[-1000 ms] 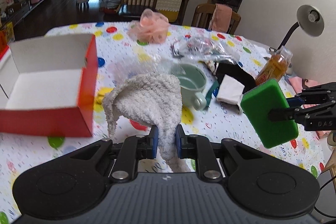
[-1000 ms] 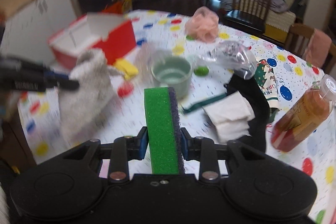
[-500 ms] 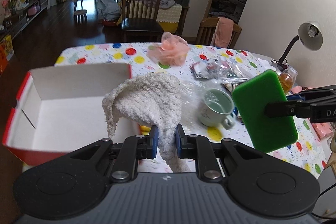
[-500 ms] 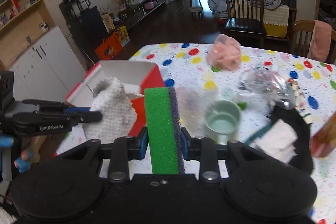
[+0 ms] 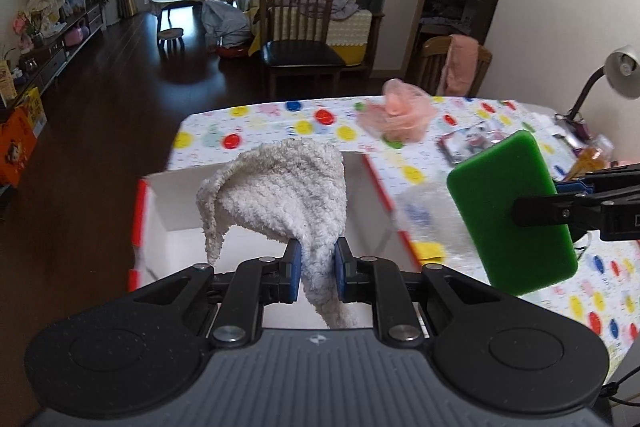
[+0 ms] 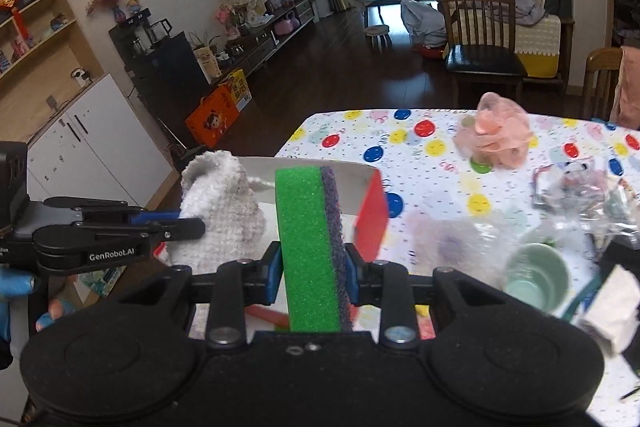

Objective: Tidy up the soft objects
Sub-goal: 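Lift the towel and sponge and carry both over the open cardboard box, then open the left tool to drop the towel while the right tool releases the sponge into the box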

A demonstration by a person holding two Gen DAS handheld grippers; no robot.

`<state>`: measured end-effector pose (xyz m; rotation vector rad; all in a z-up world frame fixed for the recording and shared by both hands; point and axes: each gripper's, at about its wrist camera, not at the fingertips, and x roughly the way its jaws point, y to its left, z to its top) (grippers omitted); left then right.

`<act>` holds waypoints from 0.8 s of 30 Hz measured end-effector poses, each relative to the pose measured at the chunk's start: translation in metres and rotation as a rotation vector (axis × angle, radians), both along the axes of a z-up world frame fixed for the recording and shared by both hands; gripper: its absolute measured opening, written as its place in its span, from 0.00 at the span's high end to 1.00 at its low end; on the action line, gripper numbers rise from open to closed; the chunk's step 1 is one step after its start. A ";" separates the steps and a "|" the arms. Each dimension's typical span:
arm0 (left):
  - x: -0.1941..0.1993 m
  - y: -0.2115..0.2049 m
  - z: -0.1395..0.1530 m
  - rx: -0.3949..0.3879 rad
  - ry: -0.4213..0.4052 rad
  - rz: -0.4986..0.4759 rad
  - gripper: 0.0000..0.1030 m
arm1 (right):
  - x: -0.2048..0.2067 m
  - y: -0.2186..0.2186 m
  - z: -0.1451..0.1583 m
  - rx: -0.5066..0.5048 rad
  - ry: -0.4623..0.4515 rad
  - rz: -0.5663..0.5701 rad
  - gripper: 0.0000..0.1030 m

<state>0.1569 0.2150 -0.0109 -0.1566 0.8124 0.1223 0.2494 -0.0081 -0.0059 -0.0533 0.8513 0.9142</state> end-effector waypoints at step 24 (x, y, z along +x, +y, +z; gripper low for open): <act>0.063 0.070 -0.091 0.164 0.265 -0.064 0.84 | 0.023 0.164 -0.110 -0.176 0.155 -0.099 0.70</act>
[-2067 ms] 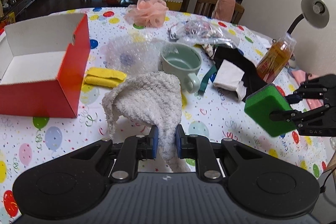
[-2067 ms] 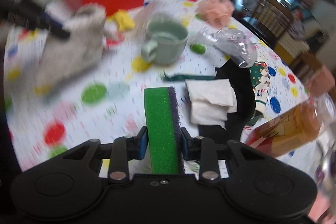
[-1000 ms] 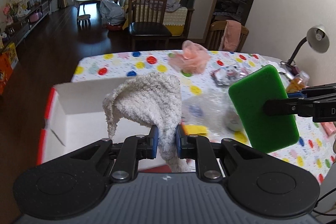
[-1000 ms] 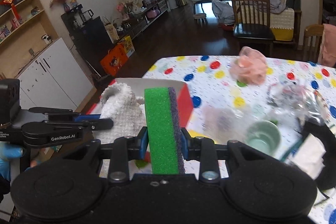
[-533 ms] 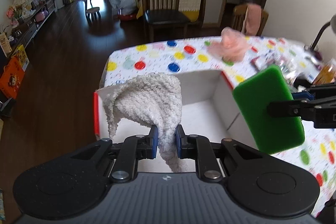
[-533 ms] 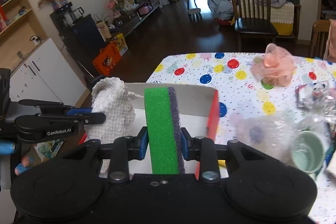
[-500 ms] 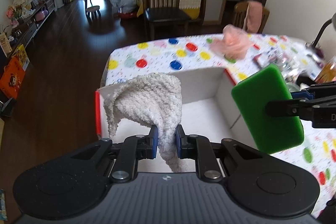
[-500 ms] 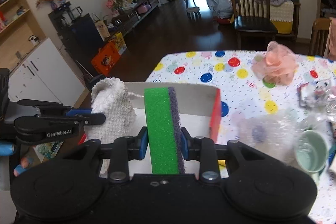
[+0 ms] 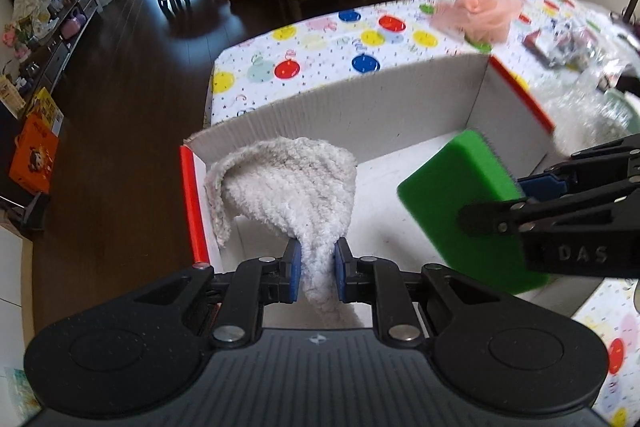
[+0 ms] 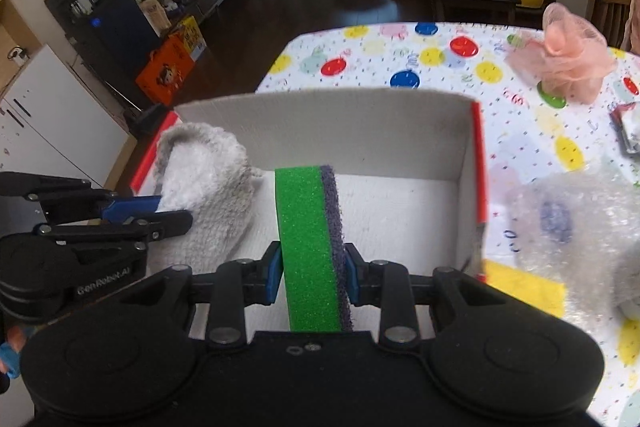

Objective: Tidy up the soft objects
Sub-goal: 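Open the left tool to drop the towel while the right tool releases the sponge into the box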

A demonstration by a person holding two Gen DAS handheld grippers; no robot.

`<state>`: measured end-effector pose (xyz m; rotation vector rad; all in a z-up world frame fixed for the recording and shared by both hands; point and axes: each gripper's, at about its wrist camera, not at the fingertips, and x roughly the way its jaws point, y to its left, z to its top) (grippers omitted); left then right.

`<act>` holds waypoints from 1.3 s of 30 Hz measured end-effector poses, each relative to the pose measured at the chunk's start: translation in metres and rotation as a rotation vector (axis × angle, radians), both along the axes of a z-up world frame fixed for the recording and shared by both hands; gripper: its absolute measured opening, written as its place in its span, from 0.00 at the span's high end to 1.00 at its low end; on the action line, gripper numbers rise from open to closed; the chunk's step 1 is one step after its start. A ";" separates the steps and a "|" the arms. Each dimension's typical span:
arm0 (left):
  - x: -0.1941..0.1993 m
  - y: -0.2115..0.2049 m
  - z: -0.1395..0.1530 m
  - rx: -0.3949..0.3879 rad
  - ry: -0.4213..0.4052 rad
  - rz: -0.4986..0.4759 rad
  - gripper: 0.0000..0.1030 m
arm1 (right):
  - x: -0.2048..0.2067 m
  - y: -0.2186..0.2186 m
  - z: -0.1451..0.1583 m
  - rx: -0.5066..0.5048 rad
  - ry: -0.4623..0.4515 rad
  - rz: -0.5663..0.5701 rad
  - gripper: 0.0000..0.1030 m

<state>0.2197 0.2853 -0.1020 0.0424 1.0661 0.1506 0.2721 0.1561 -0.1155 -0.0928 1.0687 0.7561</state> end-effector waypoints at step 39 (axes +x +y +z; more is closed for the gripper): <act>-0.009 -0.009 -0.027 -0.054 0.052 -0.018 0.36 | -0.013 0.009 -0.015 -0.130 -0.074 0.062 0.46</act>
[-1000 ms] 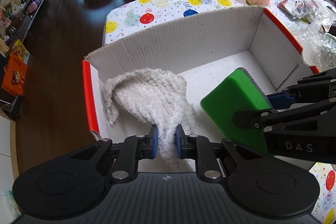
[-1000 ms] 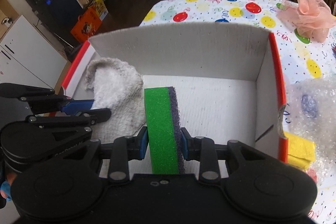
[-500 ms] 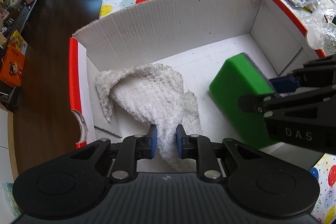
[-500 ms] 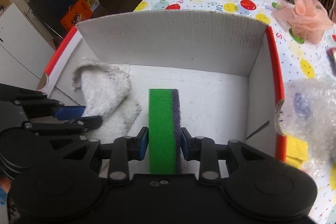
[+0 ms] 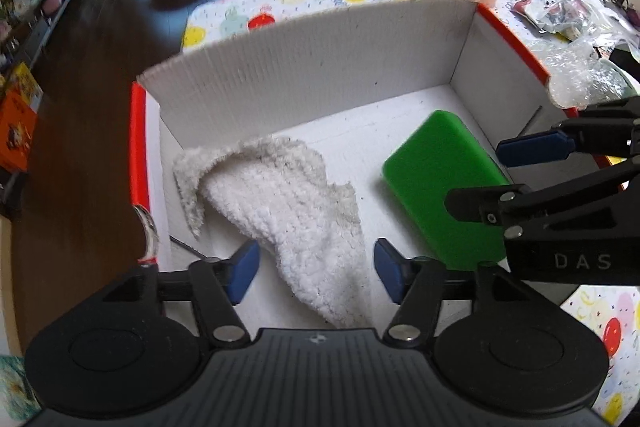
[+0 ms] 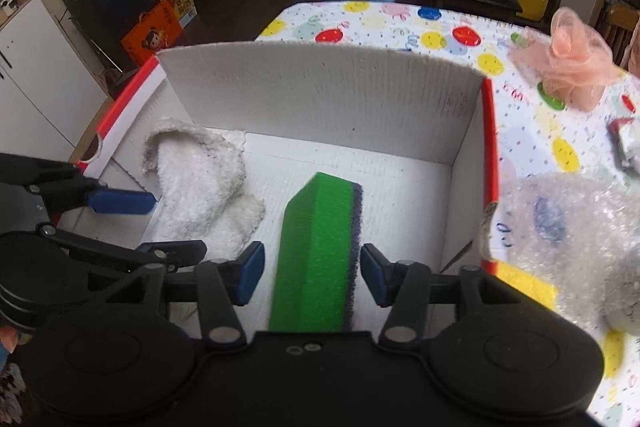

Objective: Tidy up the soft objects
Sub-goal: 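Open the left tool to drop the towel while the right tool releases the sponge into the box, then move the left tool to the yellow sponge cloth and lower onto it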

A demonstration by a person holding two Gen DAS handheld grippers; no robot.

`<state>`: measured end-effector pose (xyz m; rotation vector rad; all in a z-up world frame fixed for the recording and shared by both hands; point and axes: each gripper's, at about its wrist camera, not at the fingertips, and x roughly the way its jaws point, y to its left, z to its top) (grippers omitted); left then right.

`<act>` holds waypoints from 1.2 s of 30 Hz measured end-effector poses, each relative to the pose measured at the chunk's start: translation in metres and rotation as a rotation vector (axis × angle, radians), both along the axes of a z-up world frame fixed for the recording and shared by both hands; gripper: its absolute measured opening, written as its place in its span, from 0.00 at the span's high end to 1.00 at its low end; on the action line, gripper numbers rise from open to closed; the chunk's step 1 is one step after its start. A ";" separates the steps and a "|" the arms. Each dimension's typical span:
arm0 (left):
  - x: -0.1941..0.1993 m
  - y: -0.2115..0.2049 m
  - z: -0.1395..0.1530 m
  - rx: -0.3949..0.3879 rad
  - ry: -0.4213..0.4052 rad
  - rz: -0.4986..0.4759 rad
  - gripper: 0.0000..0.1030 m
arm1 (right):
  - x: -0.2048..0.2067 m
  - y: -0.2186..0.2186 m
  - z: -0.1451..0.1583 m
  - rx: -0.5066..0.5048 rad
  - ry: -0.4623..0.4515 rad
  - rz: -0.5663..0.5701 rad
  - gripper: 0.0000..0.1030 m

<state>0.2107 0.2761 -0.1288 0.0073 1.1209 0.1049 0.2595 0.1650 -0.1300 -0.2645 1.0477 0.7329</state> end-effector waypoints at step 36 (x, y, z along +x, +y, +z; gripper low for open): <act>-0.050 -0.131 0.110 -0.077 -0.370 -0.001 0.25 | -0.039 -0.210 0.115 0.291 -0.194 -0.035 0.10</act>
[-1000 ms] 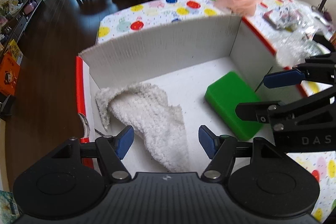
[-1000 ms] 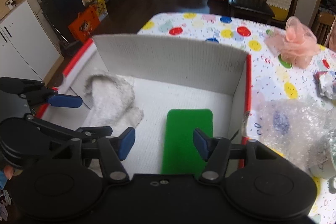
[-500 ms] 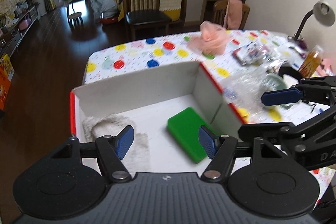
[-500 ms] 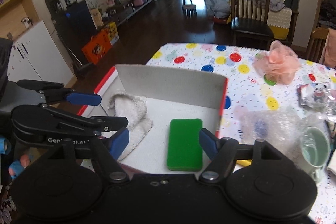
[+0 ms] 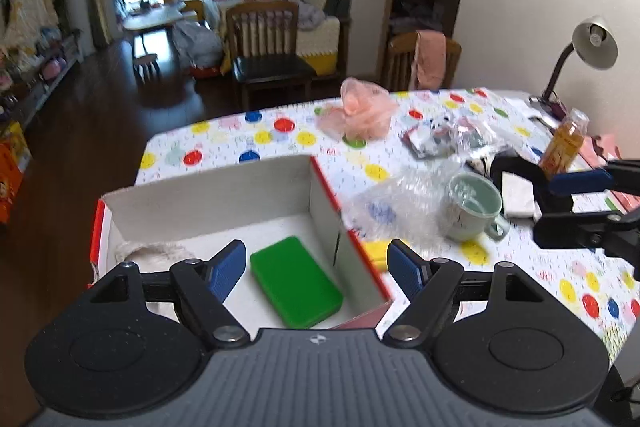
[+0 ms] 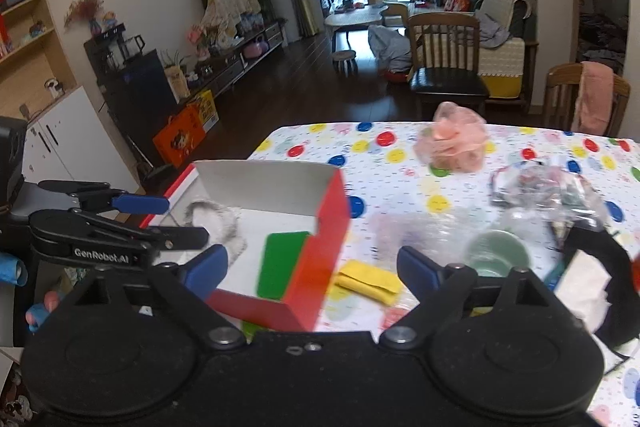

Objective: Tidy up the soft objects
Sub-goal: 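Move the left tool to the yellow sponge cloth and lower onto it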

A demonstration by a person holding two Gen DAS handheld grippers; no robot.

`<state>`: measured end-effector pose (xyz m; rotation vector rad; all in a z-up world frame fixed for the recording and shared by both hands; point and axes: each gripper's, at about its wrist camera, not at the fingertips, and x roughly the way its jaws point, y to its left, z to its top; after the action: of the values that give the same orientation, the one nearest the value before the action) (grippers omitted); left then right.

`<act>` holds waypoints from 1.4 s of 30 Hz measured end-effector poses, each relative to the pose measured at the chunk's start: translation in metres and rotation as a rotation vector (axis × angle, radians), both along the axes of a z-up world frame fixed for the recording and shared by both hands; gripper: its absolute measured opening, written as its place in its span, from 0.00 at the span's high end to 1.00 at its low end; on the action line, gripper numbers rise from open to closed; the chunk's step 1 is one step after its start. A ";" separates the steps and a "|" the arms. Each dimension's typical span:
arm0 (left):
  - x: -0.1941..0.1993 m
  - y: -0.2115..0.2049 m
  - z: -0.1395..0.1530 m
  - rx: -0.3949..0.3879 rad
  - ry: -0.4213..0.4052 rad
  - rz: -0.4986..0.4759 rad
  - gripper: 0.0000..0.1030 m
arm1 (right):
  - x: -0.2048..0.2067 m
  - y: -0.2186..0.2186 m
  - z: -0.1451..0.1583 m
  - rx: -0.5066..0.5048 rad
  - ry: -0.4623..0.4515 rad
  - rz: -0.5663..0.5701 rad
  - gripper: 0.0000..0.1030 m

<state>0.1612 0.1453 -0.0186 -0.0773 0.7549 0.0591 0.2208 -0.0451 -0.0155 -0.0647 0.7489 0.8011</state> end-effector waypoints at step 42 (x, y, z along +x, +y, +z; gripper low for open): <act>0.125 -0.112 -0.099 -0.344 0.225 0.644 0.18 | 0.105 -0.180 -0.096 -0.103 0.023 0.013 0.01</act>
<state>0.2865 0.0333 -0.1179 -0.6492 0.9352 0.5580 0.3257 -0.2247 -0.1113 -0.1530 0.8115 0.7767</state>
